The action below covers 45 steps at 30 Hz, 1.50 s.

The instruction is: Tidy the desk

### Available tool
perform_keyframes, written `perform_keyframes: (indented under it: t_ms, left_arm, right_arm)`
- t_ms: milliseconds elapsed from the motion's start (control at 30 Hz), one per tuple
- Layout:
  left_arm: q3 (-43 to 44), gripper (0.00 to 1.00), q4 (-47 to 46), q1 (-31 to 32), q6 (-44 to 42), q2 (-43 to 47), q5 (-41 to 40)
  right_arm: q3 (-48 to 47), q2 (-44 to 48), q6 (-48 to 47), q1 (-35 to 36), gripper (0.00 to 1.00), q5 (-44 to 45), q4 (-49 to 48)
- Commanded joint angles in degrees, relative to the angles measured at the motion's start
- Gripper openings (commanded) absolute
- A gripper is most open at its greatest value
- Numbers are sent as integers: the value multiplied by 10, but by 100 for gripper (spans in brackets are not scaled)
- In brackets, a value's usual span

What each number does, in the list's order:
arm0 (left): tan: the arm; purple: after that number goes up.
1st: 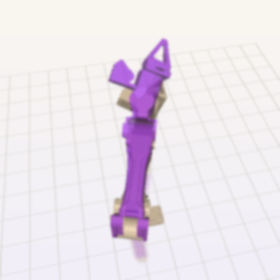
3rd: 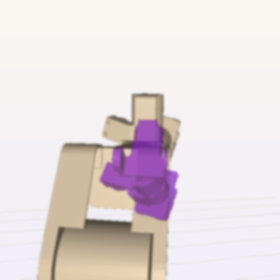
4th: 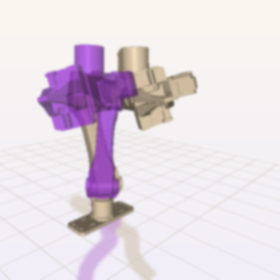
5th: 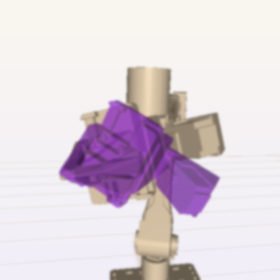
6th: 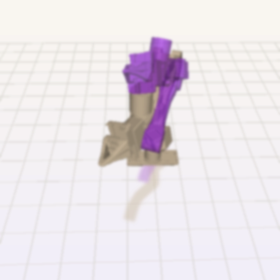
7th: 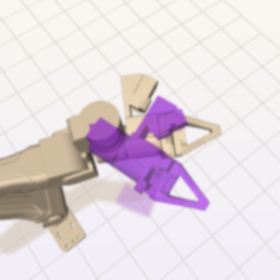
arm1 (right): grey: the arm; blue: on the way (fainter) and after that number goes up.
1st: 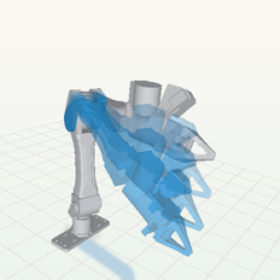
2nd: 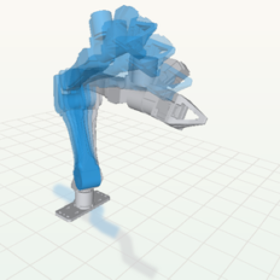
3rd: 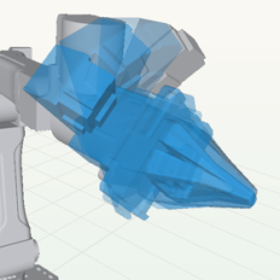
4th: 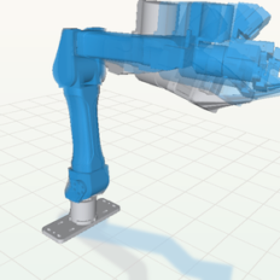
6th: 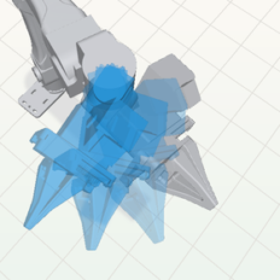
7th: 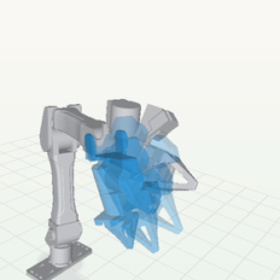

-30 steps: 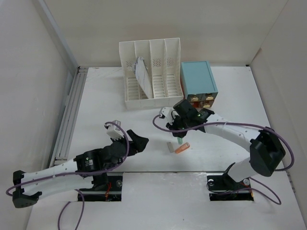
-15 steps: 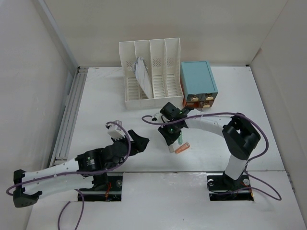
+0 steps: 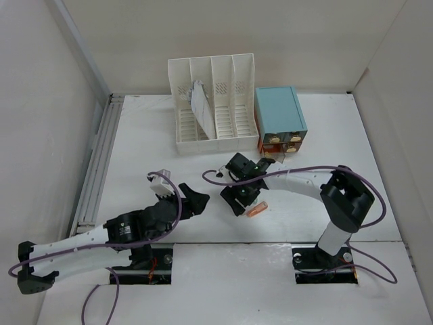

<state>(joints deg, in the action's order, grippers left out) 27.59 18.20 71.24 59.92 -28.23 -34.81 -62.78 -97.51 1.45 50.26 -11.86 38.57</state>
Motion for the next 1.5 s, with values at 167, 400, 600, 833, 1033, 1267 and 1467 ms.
perform_keyframes:
  t_ms: [167,400,600,833,1033,1267,1467]
  left_arm:
    - [-9,73,-3,2,-11,30,-13]
    - [-14,73,18,2,-6,48,-18]
    - [-14,73,41,2,-1,77,-18]
    - [-14,73,47,2,-1,89,-18]
    - [-9,73,27,2,-6,69,-18]
    - [3,73,-6,2,-24,37,-8]
    - [3,73,-37,2,-39,19,-8]
  right_arm:
    - [4,-12,24,0,66,53,-38]
    - [-18,-60,45,50,59,106,-38]
    - [-37,-101,45,56,44,155,-32]
    - [-49,-107,45,61,6,192,-27]
    - [-142,-80,-35,56,0,229,-9]
    - [-206,-28,-176,-88,0,121,23]
    - [-206,19,-274,-247,0,-53,21]
